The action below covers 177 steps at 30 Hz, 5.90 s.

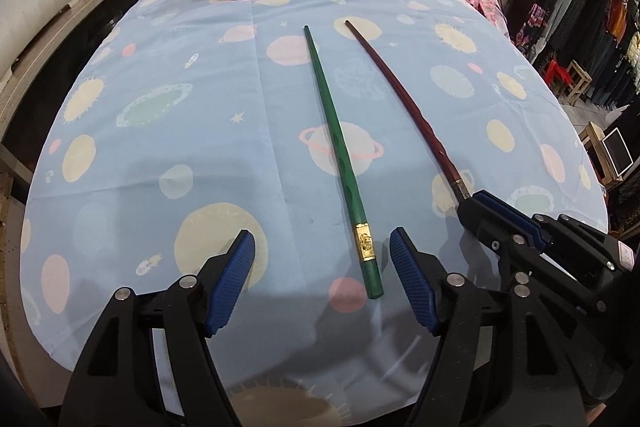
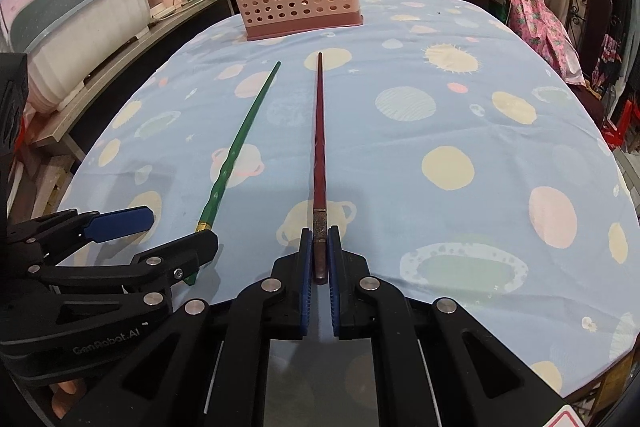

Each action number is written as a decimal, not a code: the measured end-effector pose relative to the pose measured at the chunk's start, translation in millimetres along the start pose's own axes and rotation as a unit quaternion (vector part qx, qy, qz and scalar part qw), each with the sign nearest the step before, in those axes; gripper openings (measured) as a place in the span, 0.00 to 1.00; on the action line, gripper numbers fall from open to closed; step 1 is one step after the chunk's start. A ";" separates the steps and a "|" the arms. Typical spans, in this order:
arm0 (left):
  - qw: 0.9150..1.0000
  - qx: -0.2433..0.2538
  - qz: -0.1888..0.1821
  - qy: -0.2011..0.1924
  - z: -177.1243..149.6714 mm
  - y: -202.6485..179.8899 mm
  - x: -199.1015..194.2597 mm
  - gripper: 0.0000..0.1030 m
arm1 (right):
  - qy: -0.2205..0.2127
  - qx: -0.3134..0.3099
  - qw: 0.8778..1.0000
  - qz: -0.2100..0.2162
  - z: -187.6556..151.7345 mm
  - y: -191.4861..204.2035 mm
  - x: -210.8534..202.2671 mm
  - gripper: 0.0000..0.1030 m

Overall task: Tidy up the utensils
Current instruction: 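Close right tool on the dark red chopstick while left tool grasps the green one, then lift both held chopsticks and carry them up over the pink basket, then lower the chopsticks into the pink basket and open both tools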

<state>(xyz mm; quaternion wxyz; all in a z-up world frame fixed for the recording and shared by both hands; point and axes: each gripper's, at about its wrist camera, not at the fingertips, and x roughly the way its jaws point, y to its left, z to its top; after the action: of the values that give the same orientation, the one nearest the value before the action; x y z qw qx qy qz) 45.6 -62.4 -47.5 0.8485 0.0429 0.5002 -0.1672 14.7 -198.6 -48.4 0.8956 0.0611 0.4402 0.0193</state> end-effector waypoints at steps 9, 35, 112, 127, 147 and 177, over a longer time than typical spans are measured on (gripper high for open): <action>1.000 0.010 0.012 -0.004 -0.9 -3.6 1.3 0.64 | -0.001 0.000 1.000 0.000 -0.2 -0.2 -0.1 0.07; 1.000 0.013 0.002 -0.005 0.5 -1.6 -4.1 0.07 | 0.008 -0.007 1.000 0.003 3.5 0.7 0.7 0.07; 0.999 -0.048 -0.009 -0.016 54.0 35.9 0.2 0.06 | -0.193 0.054 0.979 0.036 150.1 -30.1 -102.8 0.07; 0.983 -0.062 -0.009 -0.172 149.3 51.7 -115.7 0.06 | -0.217 0.039 0.974 0.059 193.7 -24.0 -112.6 0.07; 0.934 -0.075 0.022 -0.350 326.0 71.1 -201.3 0.06 | -0.319 0.031 0.942 0.097 352.3 -3.8 -128.9 0.07; 0.953 -0.095 0.041 -0.284 363.5 94.5 -93.7 0.34 | -0.240 0.054 0.966 0.074 379.4 -14.8 -15.1 0.13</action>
<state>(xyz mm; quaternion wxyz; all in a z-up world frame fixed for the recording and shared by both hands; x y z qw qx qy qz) 338.3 -38.2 204.7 0.9617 -0.0668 0.2504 -0.0892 305.3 -249.7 191.1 0.9665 0.1448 0.2068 0.0460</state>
